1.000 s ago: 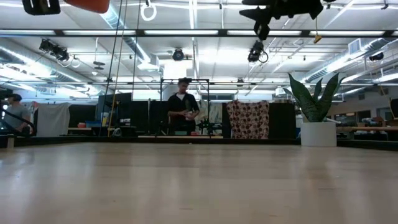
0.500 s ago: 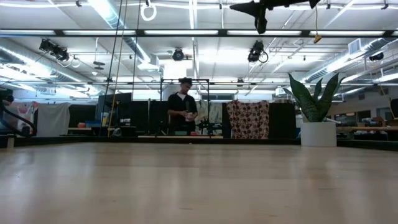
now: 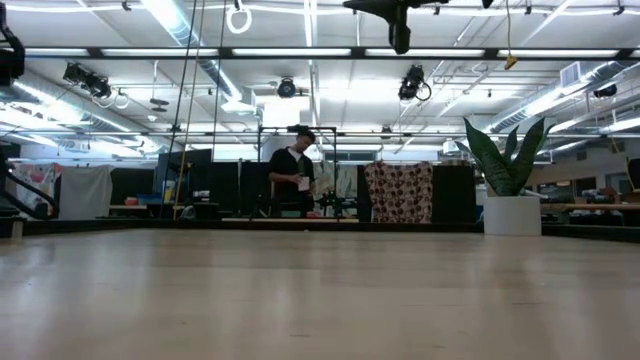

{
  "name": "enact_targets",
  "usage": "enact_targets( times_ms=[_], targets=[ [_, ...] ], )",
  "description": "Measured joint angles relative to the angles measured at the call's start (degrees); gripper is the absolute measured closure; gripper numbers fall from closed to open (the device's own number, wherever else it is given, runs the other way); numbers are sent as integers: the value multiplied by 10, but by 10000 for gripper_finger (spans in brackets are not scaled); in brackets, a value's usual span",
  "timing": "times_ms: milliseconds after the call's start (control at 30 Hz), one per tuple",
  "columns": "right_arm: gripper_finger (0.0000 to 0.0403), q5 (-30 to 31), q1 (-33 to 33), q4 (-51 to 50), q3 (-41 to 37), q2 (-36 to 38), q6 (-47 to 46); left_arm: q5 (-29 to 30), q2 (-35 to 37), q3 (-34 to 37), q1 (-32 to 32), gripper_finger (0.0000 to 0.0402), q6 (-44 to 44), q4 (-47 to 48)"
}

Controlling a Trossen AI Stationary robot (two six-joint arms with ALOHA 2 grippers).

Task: Nest measuring cups in basket
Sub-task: Put the nested measuring cups into the white bin

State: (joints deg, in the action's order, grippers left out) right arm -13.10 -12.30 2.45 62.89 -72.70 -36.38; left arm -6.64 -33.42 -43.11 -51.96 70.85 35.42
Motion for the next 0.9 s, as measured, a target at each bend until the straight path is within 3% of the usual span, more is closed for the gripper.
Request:
enact_targets(
  times_ms=[467,700,900],
  targets=[
    [281,-16,15,40,0,-31,15,255,-65,0,-161,317,-8,-160],
    [281,-16,20,73,0,-31,14,416,-94,0,-220,317,-2,-94],
    [281,-16,29,87,0,-31,15,505,-44,0,-242,317,-60,-81]
  ],
)
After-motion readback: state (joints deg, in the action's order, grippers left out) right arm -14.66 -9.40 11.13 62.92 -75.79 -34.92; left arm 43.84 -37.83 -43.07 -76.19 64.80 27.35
